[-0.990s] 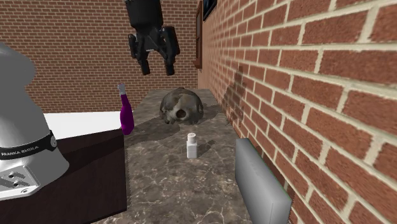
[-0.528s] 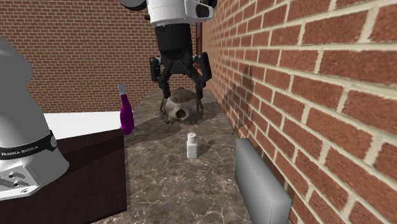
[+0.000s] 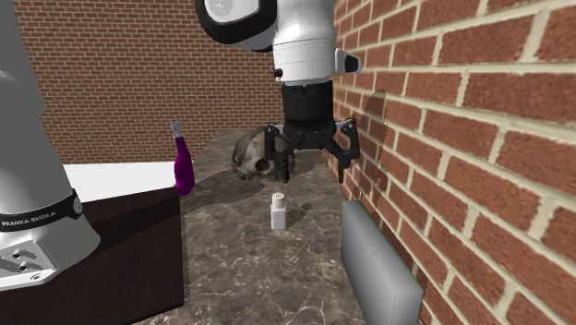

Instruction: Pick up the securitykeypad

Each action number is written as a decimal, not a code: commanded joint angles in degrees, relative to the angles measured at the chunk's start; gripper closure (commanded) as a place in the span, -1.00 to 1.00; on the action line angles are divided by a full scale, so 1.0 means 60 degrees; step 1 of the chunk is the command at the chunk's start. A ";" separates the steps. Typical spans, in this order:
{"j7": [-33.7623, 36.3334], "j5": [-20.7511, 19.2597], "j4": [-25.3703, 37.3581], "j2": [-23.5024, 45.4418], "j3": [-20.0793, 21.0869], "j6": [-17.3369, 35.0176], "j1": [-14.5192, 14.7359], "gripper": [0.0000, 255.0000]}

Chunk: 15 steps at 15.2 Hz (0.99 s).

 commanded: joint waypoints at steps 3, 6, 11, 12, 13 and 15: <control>-0.2353 0.1768 0.1325 0.1978 0.0526 0.0019 -0.0764 -1.00; -0.3561 0.2529 0.2457 0.3241 0.1173 -0.0083 -0.1535 -1.00; -0.4316 0.3034 0.3202 0.4247 0.1725 0.0088 -0.2111 -1.00; -0.4359 0.3100 0.3189 0.4327 0.1774 0.0173 -0.2146 -1.00; -0.4403 0.3165 0.3178 0.4409 0.1824 0.0257 -0.2181 -1.00; -0.4490 0.3297 0.3162 0.4575 0.1925 0.0424 -0.2253 -1.00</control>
